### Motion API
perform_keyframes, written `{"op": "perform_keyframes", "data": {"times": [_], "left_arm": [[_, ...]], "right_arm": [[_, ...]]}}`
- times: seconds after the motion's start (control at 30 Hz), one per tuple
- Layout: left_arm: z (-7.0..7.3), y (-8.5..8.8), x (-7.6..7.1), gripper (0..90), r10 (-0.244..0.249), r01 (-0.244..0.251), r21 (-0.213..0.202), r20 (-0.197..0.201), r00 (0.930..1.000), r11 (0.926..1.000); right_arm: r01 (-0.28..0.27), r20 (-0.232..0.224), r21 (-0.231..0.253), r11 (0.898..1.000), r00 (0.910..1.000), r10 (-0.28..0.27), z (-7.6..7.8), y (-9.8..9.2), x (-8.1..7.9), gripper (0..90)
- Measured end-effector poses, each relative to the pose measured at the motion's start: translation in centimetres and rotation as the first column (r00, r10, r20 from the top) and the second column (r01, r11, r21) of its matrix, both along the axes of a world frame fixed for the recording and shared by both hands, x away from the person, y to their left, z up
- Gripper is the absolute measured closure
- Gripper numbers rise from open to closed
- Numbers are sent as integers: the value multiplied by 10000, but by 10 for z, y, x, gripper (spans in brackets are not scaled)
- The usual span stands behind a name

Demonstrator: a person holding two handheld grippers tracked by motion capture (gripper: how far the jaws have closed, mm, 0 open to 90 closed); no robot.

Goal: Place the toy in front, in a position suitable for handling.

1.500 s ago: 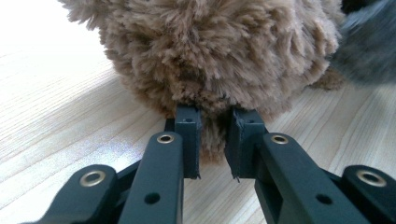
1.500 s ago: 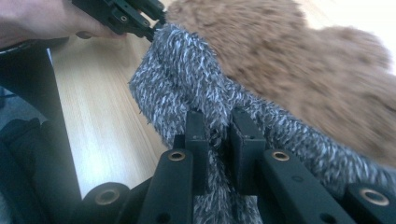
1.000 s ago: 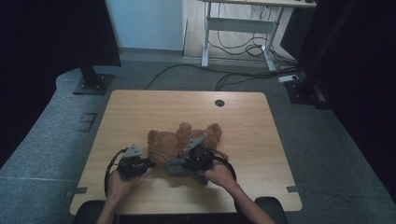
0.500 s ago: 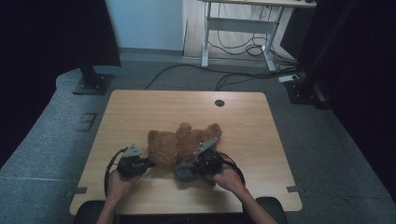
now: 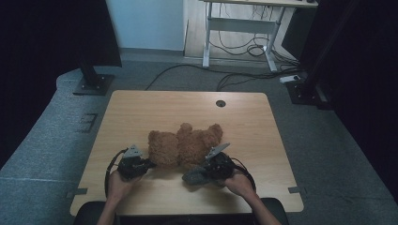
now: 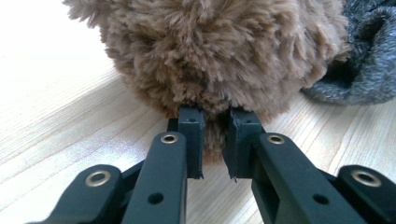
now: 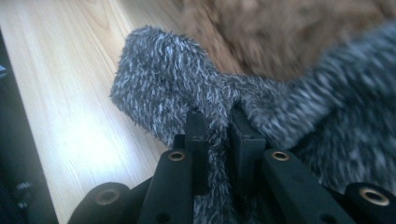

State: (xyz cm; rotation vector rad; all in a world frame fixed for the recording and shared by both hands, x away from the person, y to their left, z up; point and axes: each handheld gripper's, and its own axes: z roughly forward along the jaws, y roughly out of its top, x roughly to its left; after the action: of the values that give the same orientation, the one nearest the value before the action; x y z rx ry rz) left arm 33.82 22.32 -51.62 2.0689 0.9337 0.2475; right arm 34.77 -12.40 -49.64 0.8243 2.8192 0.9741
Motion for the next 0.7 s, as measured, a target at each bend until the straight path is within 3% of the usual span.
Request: {"op": "perform_keyframes", "data": {"times": [0.17, 0.37, 0.47, 0.7], "left_arm": [[0, 0, 0, 778, 1, -1, -32, -4, 10000, 10000], [0, 0, 0, 777, -3, 3, -50, -15, 10000, 10000], [0, 0, 0, 775, -21, 21, -60, -30, 10000, 10000], [-1, 0, 0, 771, -60, 60, -35, -4, 10000, 10000]], "right_arm": [[354, -81, -230, 9991, 9993, -356, -6, -16, -3, 792], [398, 57, -300, 9988, 9992, -396, -4, -21, -7, 793], [325, 223, -219, 9992, 9992, -320, 5, -20, -9, 793], [163, 720, 469, 9988, 9972, -196, 41, -13, -4, 793]]}}
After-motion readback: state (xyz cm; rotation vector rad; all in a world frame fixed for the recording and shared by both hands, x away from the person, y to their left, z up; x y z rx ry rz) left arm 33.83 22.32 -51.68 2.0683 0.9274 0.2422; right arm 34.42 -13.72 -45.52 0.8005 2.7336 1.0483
